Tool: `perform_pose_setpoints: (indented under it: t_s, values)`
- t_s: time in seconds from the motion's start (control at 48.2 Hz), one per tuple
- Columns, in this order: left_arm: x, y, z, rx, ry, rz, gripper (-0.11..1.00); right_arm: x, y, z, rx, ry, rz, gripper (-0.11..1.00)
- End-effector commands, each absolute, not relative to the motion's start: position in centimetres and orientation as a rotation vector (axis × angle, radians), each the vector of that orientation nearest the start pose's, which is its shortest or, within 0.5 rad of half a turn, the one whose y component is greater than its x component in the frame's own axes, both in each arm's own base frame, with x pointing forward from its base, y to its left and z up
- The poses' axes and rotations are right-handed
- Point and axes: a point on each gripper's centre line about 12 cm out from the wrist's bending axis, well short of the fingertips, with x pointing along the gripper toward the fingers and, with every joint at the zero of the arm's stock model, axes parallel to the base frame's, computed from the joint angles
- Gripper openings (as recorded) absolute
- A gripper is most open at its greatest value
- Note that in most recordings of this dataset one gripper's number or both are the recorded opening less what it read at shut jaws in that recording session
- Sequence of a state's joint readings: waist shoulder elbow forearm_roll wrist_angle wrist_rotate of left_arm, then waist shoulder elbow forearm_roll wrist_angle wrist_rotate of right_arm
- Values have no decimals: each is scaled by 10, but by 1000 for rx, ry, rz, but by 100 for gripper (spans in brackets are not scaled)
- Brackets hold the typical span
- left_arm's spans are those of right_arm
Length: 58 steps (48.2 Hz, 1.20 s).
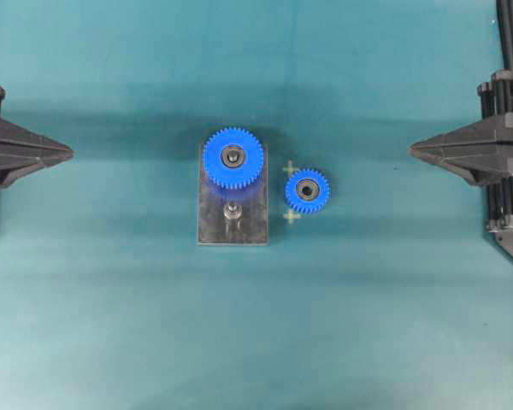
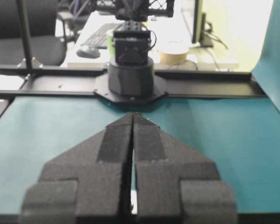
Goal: Fit the small gear onto the shaft.
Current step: 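Move the right gripper from rest toward the small blue gear, then lower the right gripper over the small blue gear and grip its hub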
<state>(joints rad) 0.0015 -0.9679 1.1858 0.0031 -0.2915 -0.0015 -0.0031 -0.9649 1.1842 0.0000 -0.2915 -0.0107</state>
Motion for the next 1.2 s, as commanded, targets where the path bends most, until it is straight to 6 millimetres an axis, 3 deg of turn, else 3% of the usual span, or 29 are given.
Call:
perform_pose_setpoints:
  t_s: [0.0, 0.166, 0.457, 0.685, 0.913, 1.017, 1.183]
  values:
    - [200, 1, 296, -8, -87, 6, 0, 201, -2, 297, 25, -88, -9, 1]
    - [201, 2, 291, -20, -32, 6, 0, 201, -10, 280, 222, 77, -69, -1]
    - [206, 4, 290, -13, 115, 20, 0, 211, -18, 260, 257, 439, -116, -1]
    - [203, 10, 277, -13, 241, 51, 0, 237, -23, 241, 240, 623, -135, -1]
    - [203, 10, 267, -22, 280, 52, 0, 278, -37, 226, 261, 733, -174, 0]
    - [203, 10, 261, -29, 303, 53, 0, 291, -46, 214, 272, 780, -199, 13]
    - [203, 10, 262, -27, 299, 53, 0, 309, -52, 195, 301, 925, -215, 59]
